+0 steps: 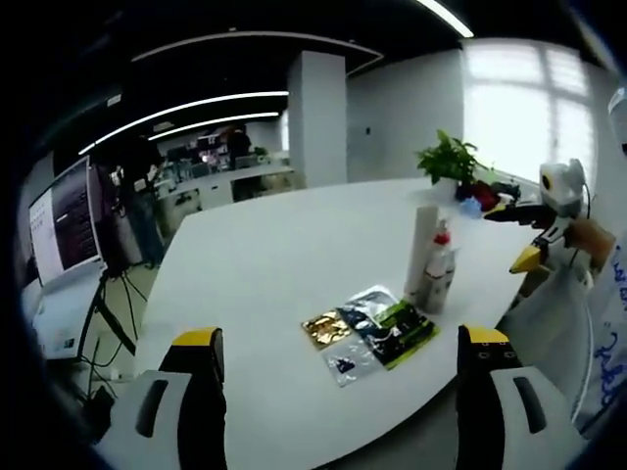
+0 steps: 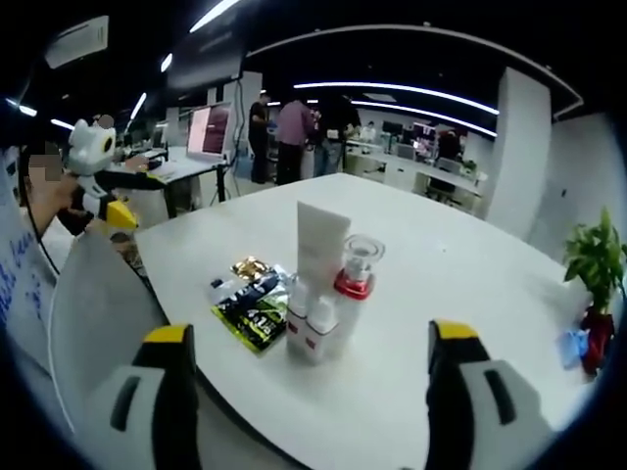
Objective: Arrange the skincare products in the storage area until every visible bottle or jar stands upright without overlapping.
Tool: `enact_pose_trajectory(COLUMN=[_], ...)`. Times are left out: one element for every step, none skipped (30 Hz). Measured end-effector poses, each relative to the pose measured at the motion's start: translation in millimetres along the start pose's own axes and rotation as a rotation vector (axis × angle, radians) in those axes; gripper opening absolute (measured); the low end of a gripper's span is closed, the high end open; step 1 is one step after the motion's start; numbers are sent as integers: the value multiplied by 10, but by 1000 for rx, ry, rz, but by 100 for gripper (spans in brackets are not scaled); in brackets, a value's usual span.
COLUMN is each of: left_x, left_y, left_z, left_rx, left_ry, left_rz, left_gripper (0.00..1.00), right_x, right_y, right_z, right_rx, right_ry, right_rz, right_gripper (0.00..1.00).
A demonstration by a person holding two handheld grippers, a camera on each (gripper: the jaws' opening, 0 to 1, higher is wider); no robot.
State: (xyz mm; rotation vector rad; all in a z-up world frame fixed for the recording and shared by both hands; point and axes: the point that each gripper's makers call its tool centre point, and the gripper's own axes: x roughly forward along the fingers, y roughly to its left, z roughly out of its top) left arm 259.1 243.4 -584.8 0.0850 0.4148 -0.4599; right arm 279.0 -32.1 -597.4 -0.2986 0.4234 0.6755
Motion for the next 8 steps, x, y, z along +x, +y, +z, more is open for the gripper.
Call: enact_pose_trajectory(left_x=[4, 9, 12, 16, 19, 23, 25, 29], left_y=[1, 3, 2, -1, -5, -15, -21, -32], left_z=[2, 6, 7, 4, 2, -4, -11, -23], left_rx=[0, 2, 3, 3, 5, 7, 7, 5], left_ry=[0, 1, 1, 3, 4, 8, 11, 16], left_rz=[0, 0, 0, -1, -2, -5, -7, -11], left_gripper=[97, 97, 97, 97, 97, 97, 97, 97], right_x=[1, 2, 2, 3, 3, 3, 3, 4], right_y=[-2, -4, -5, -5, -6, -5, -2, 1], right_z=[0, 1, -1, -2, -7, -12, -21, -26], right_rx=[-1, -1, 1, 1, 3, 3, 3, 2], right_ry=[0, 0, -1, -1, 0, 1, 4, 5], right_rz=[0, -1, -1, -1, -1, 0, 0, 1], right_gripper=[100, 100, 100, 100, 100, 100, 100, 100])
